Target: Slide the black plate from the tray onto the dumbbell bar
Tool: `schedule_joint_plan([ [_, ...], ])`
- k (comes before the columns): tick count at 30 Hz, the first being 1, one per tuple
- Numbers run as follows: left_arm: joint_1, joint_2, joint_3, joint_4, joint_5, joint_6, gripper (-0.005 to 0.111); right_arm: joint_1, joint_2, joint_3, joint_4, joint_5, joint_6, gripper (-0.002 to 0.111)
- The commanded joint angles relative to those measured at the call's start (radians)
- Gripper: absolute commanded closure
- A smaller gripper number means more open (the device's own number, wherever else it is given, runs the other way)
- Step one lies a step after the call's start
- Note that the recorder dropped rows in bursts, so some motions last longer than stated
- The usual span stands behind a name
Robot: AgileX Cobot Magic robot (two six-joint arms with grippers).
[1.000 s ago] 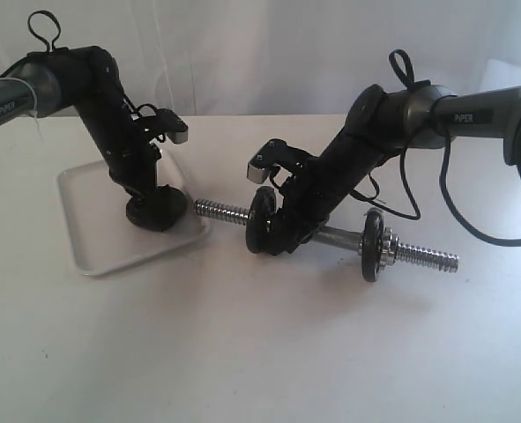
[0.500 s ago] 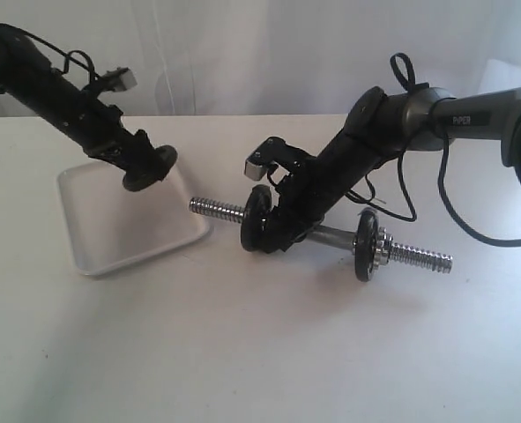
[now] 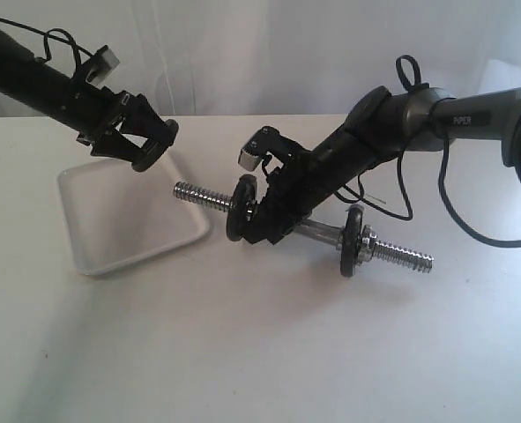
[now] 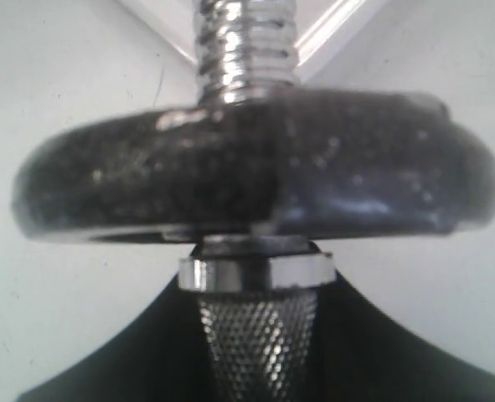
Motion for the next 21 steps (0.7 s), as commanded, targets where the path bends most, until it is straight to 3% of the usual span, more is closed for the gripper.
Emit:
schedule_joint_plan([
  [1, -0.008, -0.028, -0.004, -0.08, 0.095, -0.013, 0.107, 0.003, -0.025, -0.005, 0.156, -0.074, -0.061, 0.108],
  [9, -0.008, -0.028, -0.004, -0.143, 0.095, -0.092, 0.107, 0.003, -0.009, -0.005, 0.227, -0.189, -0.151, 0.108],
  [21, -0.044, -0.028, -0.004, -0.17, 0.095, -0.127, 0.107, 0.003, -0.005, -0.005, 0.408, -0.208, -0.327, 0.108],
])
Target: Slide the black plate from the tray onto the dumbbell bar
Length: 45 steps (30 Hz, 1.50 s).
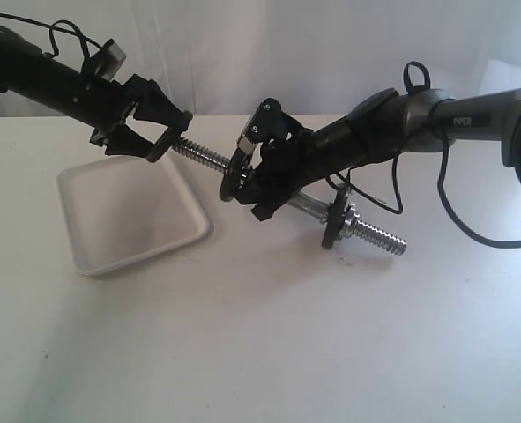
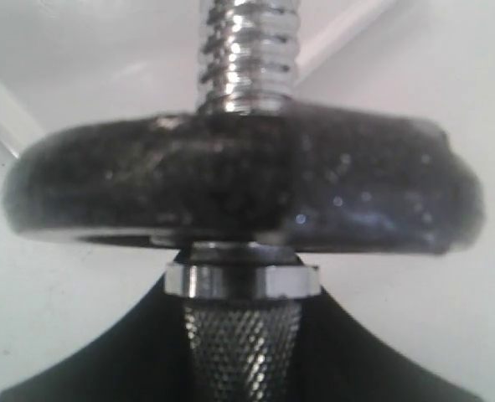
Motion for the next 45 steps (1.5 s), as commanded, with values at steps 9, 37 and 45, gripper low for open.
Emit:
schedule_joint_plan([
  [9, -0.024, -0.028, -0.004, -0.089, 0.095, -0.06, 0.107, 0.003, -0.005, -0.007, 0.147, -0.04, -0.039, 0.108],
  [37, -0.029, -0.043, -0.004, -0.092, 0.095, -0.088, 0.107, 0.003, -0.005, -0.007, 0.306, 0.07, -0.3, 0.108],
  [45, -0.018, -0.089, -0.004, -0.154, 0.095, -0.088, 0.107, 0.003, -0.005, -0.024, 0.368, 0.079, -0.402, 0.108],
])
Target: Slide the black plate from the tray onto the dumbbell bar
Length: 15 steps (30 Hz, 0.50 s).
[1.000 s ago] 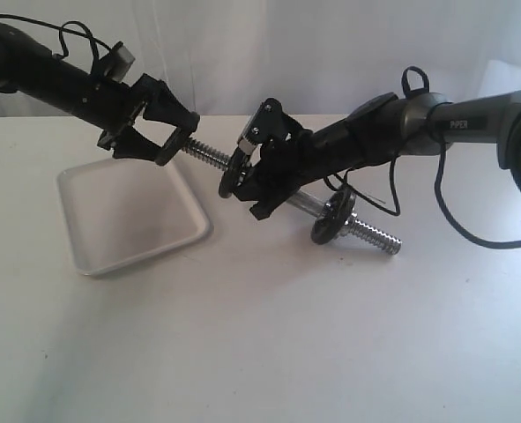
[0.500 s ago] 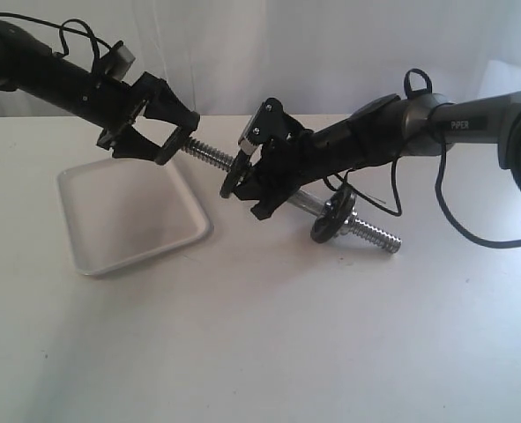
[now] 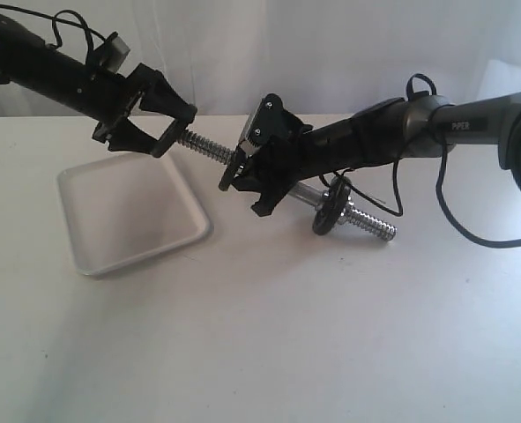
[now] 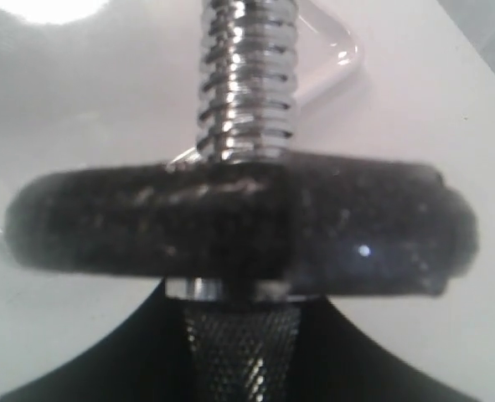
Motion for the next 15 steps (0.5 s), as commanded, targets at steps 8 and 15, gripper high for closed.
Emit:
schedule_joint_plan([
  [8, 0.002, -0.063, -0.007, -0.203, 0.095, -0.013, 0.107, 0.008, -0.034, -0.042, 0.182, 0.201, -0.071, 0.108],
  [15, -0.002, -0.066, -0.007, -0.262, 0.095, -0.006, 0.107, 0.008, -0.047, -0.042, 0.215, 0.228, -0.071, 0.108],
])
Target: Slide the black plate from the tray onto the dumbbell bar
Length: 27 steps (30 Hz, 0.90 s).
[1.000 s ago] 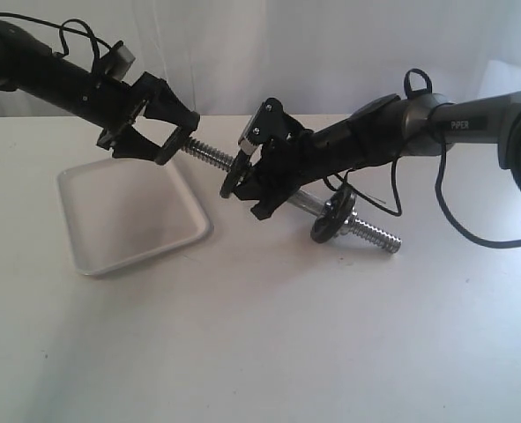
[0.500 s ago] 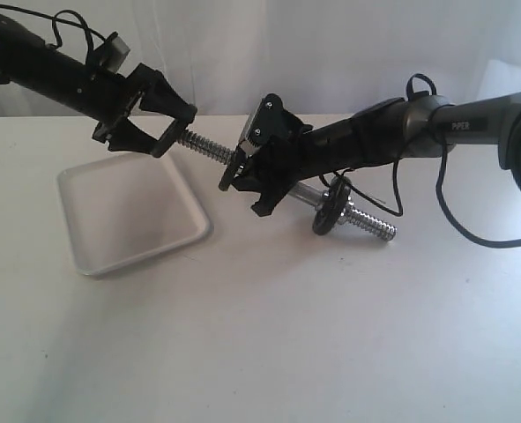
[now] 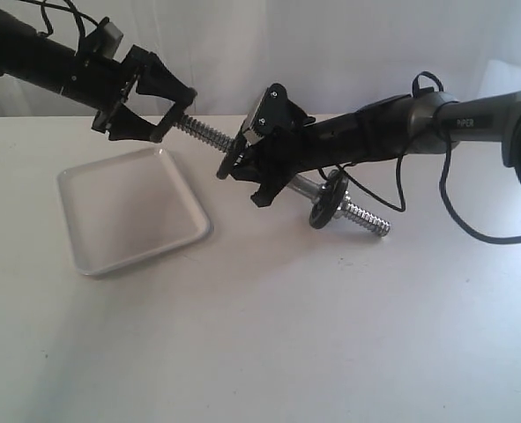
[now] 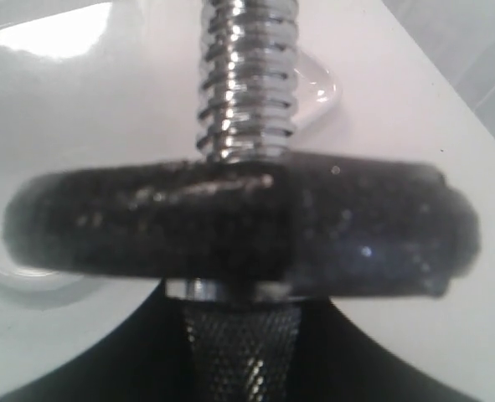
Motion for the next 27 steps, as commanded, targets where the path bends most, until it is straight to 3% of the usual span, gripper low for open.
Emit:
schedule_joint_plan([
  [1, -0.014, -0.046, -0.01, -0.193, 0.095, 0.002, 0.107, 0.022, -0.048, -0.028, 0.149, 0.191, -0.024, 0.108],
  [25, -0.087, -0.038, -0.01, -0.114, 0.095, 0.092, 0.107, 0.022, -0.048, -0.028, 0.176, 0.153, 0.002, 0.108],
  [27, -0.093, -0.038, -0.01, -0.079, 0.095, 0.092, 0.102, 0.022, -0.048, -0.028, 0.176, 0.153, 0.002, 0.108],
])
